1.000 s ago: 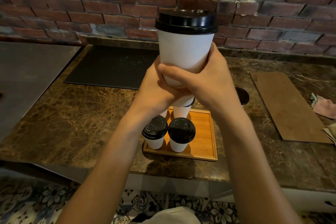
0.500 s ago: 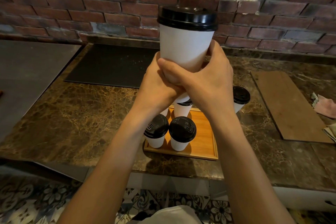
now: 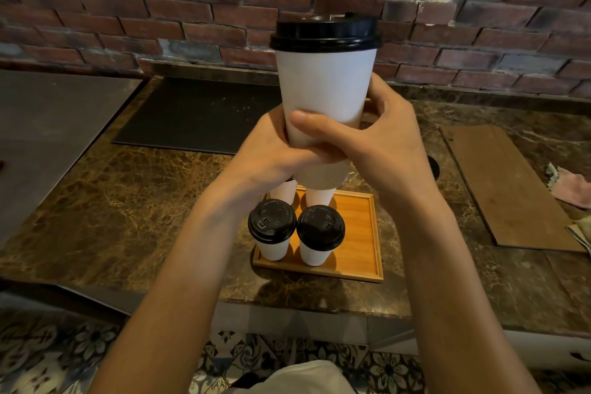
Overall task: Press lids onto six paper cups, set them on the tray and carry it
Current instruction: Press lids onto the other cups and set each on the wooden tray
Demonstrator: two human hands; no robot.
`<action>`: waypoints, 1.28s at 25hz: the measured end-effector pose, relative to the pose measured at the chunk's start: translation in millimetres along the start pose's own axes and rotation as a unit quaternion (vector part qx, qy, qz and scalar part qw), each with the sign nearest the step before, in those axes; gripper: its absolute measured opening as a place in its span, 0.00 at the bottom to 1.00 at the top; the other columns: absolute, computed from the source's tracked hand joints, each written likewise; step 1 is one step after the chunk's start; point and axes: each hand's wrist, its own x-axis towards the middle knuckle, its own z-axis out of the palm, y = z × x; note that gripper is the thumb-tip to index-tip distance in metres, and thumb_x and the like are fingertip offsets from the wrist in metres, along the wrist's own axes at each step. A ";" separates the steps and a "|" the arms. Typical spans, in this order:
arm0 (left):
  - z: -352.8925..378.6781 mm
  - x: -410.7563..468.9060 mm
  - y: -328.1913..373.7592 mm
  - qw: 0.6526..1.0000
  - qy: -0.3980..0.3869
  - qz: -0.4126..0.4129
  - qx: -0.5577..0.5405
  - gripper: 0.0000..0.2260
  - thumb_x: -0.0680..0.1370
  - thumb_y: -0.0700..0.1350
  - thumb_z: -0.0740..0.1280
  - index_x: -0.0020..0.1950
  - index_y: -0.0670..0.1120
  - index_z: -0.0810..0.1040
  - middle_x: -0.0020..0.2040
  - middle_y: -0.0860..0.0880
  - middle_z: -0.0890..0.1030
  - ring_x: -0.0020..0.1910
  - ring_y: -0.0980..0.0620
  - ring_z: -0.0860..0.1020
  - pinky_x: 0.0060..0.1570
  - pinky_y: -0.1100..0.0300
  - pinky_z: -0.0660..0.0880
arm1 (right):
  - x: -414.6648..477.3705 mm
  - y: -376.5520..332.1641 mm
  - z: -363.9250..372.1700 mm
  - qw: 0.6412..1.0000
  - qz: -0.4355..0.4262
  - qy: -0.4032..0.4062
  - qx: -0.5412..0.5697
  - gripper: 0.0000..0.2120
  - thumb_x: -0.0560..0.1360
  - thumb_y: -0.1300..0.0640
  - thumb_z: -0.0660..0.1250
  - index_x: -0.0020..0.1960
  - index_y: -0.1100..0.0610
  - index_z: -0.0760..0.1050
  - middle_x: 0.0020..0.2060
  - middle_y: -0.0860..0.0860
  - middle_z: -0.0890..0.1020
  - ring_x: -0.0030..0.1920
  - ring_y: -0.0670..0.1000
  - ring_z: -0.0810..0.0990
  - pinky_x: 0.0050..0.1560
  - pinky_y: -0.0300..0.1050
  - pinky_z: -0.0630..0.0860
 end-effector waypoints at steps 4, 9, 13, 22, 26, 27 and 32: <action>-3.5 -3.4 -4.5 0.998 -0.029 -0.001 -0.049 0.22 0.64 0.43 0.76 0.57 0.50 0.77 0.51 0.53 0.82 0.54 0.52 0.80 0.51 0.58 0.79 | -0.7 7.6 -5.1 0.997 0.009 -0.055 0.045 0.29 0.64 0.45 0.78 0.62 0.49 0.76 0.54 0.44 0.81 0.57 0.46 0.79 0.56 0.53 0.81; -7.2 -7.1 -5.4 0.992 -0.093 0.006 -0.080 0.22 0.67 0.40 0.73 0.59 0.51 0.78 0.53 0.52 0.82 0.57 0.49 0.79 0.53 0.58 0.77 | -1.6 14.3 -9.8 0.987 0.009 -0.123 0.100 0.25 0.65 0.52 0.77 0.61 0.49 0.77 0.52 0.43 0.83 0.57 0.45 0.81 0.53 0.42 0.79; -6.6 -6.8 -3.2 0.992 -0.092 0.008 -0.083 0.21 0.67 0.40 0.73 0.58 0.52 0.78 0.52 0.52 0.83 0.56 0.50 0.80 0.52 0.59 0.77 | -1.0 13.0 -10.4 0.985 0.016 -0.135 0.110 0.26 0.66 0.53 0.76 0.63 0.52 0.76 0.53 0.45 0.83 0.56 0.45 0.81 0.52 0.39 0.79; 1.9 -3.4 3.2 1.000 0.011 0.006 0.009 0.19 0.64 0.41 0.74 0.53 0.53 0.77 0.48 0.54 0.82 0.51 0.57 0.81 0.48 0.63 0.78 | -0.3 -0.2 3.3 0.999 0.002 -0.043 0.004 0.35 0.64 0.43 0.78 0.66 0.51 0.70 0.54 0.44 0.78 0.53 0.42 0.79 0.49 0.40 0.82; 14.6 -0.4 4.5 0.993 0.081 0.027 0.080 0.16 0.71 0.37 0.72 0.51 0.54 0.73 0.43 0.60 0.77 0.44 0.75 0.76 0.38 0.79 0.71 | 0.2 0.0 8.1 0.999 0.011 0.009 -0.038 0.38 0.65 0.43 0.79 0.69 0.52 0.68 0.58 0.46 0.77 0.58 0.44 0.76 0.55 0.44 0.80; 17.0 -0.1 3.1 0.991 0.101 0.026 0.086 0.16 0.72 0.35 0.71 0.50 0.53 0.72 0.43 0.60 0.76 0.42 0.78 0.75 0.37 0.81 0.70 | -0.1 0.5 10.2 0.998 0.014 0.017 -0.053 0.39 0.65 0.42 0.78 0.69 0.53 0.67 0.59 0.46 0.76 0.59 0.45 0.76 0.57 0.47 0.79; 18.1 -1.0 -8.0 0.990 0.124 0.000 0.060 0.19 0.73 0.38 0.71 0.61 0.47 0.71 0.51 0.55 0.78 0.50 0.64 0.78 0.45 0.74 0.75 | -5.1 3.6 19.6 0.994 0.027 0.051 -0.089 0.41 0.64 0.39 0.77 0.70 0.53 0.66 0.61 0.48 0.74 0.61 0.46 0.74 0.59 0.50 0.77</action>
